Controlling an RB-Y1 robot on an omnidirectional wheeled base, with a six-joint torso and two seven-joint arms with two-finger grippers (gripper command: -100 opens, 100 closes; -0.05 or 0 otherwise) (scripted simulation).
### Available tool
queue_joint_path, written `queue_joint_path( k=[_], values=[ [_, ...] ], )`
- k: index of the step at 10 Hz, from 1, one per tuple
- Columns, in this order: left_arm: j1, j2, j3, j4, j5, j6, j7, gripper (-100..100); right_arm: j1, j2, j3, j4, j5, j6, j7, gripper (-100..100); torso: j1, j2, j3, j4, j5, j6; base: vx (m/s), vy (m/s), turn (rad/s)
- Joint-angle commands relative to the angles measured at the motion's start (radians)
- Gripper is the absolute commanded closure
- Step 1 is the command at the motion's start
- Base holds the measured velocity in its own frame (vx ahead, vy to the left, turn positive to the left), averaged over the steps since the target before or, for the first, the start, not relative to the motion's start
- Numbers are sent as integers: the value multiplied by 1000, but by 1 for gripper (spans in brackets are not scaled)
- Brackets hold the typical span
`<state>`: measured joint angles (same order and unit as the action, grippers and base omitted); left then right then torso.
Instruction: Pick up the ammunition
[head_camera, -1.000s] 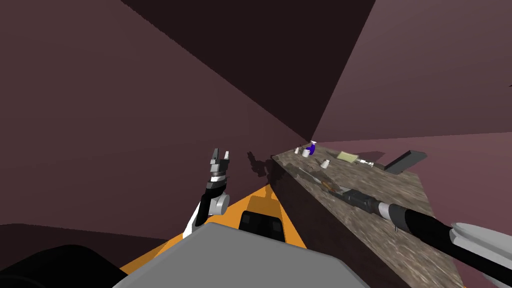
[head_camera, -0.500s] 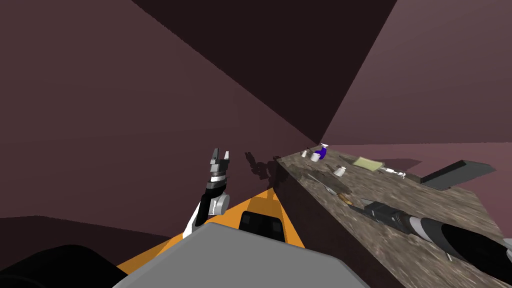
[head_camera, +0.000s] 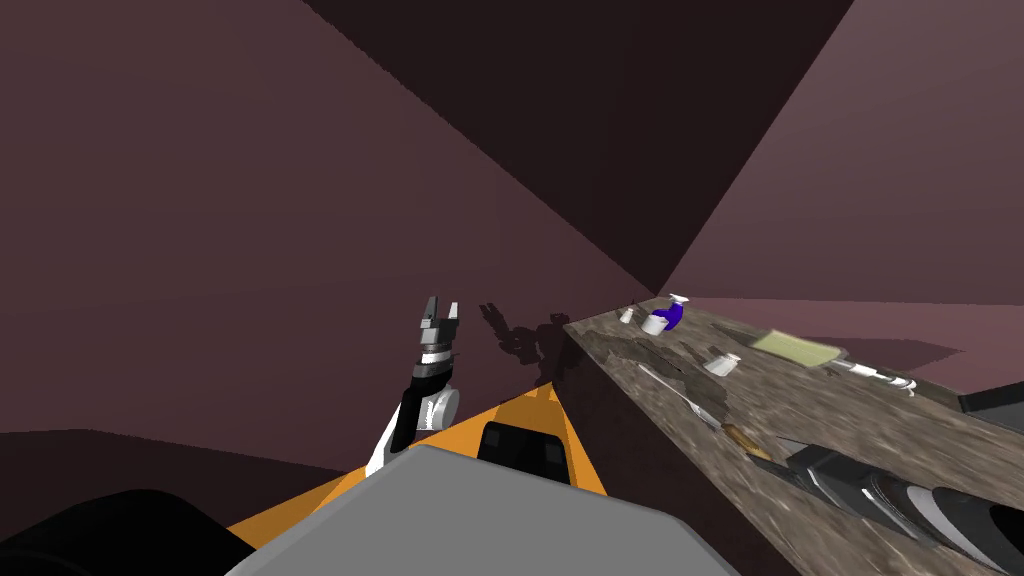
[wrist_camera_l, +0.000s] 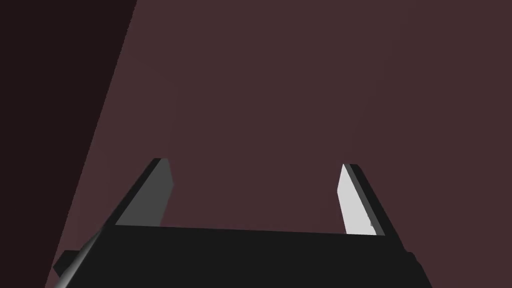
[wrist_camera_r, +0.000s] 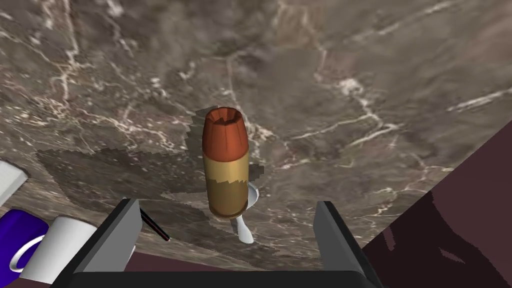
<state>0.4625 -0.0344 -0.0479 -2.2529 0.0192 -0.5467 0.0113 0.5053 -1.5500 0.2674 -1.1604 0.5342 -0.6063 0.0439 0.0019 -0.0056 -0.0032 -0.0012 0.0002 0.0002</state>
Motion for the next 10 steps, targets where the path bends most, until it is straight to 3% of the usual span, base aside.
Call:
queue_joint_path(
  k=[1, 6, 8, 9, 10],
  values=[
    [0, 0, 0, 0, 0, 0, 0, 0, 17, -14, 31, 42, -3, -22, 10, -100, 0, 0, 0, 0, 0, 0, 111, 38, 101],
    [0, 0, 0, 0, 0, 0, 0, 0, 63, -43, 100, 85, -12, -44, 15, -100, 1, 0, 0, 0, 0, 0, 85, 27, 66],
    [0, 0, 0, 0, 0, 0, 0, 0, 72, -44, 91, 76, -18, -36, 18, -100, 0, 2, 1, 0, 0, 1, 36, 12, -2],
    [0, 0, 0, 0, 0, 0, 0, 0, 69, -43, 93, 79, -16, -40, 19, 0, 0, 4, 2, 1, 0, 1, 0, 0, 0],
    [0, 0, 0, 0, 0, 0, 0, 0, 66, -10, 101, 89, -10, -24, 30, -100, -1, 6, 3, 1, 0, 1, 21, -15, 93]
  ],
)
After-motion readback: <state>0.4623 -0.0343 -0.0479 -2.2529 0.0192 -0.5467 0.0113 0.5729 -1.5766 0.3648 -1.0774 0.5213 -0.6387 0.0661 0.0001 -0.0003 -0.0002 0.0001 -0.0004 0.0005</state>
